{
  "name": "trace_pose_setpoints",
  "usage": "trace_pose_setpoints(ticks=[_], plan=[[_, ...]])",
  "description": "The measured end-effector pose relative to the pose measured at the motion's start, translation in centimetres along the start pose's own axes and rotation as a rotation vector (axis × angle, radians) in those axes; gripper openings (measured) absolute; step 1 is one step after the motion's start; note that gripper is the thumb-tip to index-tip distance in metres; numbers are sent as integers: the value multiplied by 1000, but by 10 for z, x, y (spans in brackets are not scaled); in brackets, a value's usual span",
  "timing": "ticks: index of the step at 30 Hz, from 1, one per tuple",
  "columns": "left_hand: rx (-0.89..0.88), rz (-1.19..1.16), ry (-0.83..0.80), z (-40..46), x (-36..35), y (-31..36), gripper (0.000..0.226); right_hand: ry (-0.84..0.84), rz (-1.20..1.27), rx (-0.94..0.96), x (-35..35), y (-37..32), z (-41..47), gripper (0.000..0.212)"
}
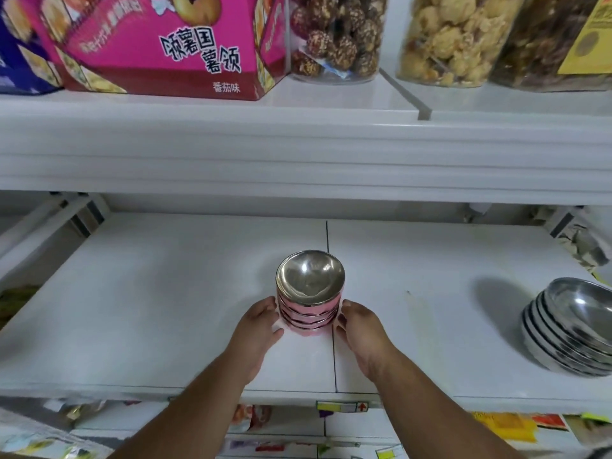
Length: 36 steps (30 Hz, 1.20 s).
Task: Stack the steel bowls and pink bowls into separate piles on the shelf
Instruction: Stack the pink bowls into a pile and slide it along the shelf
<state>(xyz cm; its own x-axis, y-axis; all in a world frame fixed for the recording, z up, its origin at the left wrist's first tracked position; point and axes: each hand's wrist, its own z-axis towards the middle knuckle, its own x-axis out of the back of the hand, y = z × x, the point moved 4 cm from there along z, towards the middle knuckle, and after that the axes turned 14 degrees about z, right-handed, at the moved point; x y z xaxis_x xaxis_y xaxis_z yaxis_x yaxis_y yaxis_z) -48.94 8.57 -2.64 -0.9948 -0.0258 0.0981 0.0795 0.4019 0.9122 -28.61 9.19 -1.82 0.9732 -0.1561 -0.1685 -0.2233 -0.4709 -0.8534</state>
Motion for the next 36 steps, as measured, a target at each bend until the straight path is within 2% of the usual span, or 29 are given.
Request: trace_pose_setpoints(ticks=[3, 10, 18, 26, 36], plan=[[-41, 53, -40, -1, 1, -12, 29, 15, -37, 43, -3, 7, -6, 35], [-95, 27, -104, -2, -3, -18, 33, 27, -22, 91, -8, 15, -8, 35], [-118, 46, -117, 19, -2, -9, 37, 27, -13, 59, -16, 4, 4, 39], [-122, 83, -82, 54, 1, 12, 29, 23, 46, 56, -26, -15, 37, 45], [-112, 191, -6, 88, 5, 36, 32, 12, 28, 72, -41, -36, 72, 48]])
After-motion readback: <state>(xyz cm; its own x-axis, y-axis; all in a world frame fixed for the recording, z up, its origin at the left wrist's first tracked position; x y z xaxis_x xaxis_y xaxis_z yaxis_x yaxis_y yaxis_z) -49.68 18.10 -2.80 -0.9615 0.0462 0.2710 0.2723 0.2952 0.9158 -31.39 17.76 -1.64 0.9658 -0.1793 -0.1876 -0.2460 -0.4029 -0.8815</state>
